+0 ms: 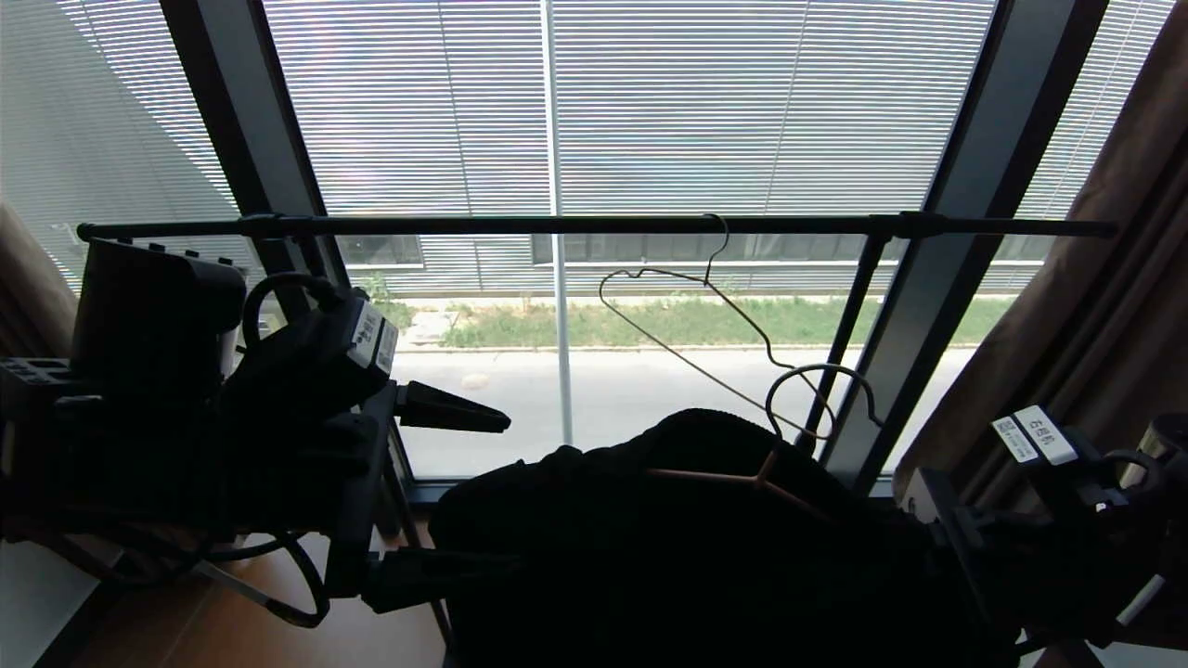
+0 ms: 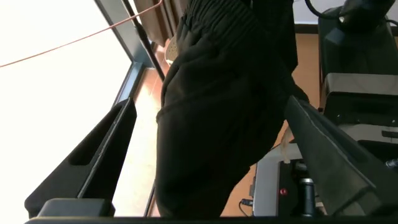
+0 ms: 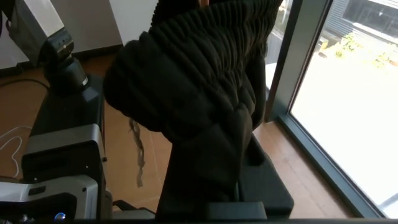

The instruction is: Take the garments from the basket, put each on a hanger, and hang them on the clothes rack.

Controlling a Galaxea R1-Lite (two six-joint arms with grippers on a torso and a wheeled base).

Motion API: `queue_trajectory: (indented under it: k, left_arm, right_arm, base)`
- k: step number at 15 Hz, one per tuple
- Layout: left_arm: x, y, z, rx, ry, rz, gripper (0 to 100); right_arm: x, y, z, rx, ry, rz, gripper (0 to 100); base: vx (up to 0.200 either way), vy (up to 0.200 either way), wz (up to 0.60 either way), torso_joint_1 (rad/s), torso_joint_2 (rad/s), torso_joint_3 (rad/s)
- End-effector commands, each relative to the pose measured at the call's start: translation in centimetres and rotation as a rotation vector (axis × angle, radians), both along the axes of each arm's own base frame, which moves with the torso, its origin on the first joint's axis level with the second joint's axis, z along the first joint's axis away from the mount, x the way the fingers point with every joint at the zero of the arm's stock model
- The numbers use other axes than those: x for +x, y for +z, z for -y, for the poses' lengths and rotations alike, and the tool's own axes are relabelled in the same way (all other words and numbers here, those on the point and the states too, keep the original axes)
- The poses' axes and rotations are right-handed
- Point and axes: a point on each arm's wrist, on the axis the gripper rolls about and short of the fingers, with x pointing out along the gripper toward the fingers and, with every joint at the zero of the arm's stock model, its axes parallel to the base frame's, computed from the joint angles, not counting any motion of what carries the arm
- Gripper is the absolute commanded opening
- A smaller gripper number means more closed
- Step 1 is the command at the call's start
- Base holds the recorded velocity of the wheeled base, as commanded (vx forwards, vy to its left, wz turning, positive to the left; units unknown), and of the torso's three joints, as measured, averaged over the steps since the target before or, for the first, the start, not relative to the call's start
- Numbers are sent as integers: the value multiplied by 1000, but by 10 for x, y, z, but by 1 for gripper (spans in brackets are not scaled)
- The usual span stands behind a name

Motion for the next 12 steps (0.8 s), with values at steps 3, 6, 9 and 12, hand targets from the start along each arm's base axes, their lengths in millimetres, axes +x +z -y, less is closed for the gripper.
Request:
queue_trajectory:
  k: [3, 6, 9, 12]
  left_arm:
    - [7, -23, 21, 41, -65, -77, 100]
    - [16, -31, 27, 53, -67, -100, 100]
    - [18, -33, 37, 57, -94, -107, 100]
    - [16, -34, 45, 62, -123, -113, 100]
  right_arm:
    - [-4, 3, 1, 13, 55, 11, 0]
    - [-9, 6, 3, 19, 71, 25, 0]
    - [-11, 7, 2, 21, 78, 28, 0]
    - [-11, 7, 1, 22, 86, 28, 0]
  base:
    - [0, 0, 0, 0, 0, 0]
    - [0, 0, 0, 0, 0, 0]
    - [0, 0, 0, 0, 0, 0]
    - [0, 0, 0, 0, 0, 0]
